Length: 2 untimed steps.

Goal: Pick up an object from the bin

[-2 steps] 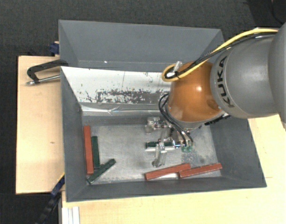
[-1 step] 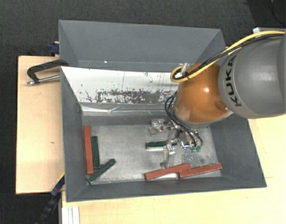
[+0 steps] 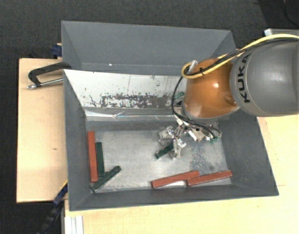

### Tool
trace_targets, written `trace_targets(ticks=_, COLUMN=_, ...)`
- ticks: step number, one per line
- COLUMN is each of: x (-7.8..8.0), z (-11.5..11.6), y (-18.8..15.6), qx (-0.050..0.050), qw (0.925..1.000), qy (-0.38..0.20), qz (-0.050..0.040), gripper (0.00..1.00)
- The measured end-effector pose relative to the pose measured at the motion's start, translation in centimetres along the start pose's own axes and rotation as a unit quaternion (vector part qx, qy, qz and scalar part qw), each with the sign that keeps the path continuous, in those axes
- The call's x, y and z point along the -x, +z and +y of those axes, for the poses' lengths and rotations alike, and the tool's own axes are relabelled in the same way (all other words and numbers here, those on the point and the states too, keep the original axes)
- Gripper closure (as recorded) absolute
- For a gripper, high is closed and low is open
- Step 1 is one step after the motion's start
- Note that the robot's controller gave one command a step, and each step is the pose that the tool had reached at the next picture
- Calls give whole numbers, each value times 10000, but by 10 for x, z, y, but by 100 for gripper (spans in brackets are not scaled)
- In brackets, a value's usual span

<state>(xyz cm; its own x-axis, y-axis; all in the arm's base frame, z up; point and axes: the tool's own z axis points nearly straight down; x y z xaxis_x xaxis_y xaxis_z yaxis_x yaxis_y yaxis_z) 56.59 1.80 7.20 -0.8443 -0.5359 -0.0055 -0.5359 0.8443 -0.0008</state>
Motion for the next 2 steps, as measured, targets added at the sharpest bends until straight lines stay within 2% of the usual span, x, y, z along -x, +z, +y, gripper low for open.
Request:
trace_targets(ticks=1, x=0, z=0, y=0, qx=1, qw=10000, qy=0, qz=-1, gripper=100)
trace_targets(ticks=2, x=-10, z=-13, y=-149, qx=-8, qw=9999, qy=149, qz=-8, gripper=100)
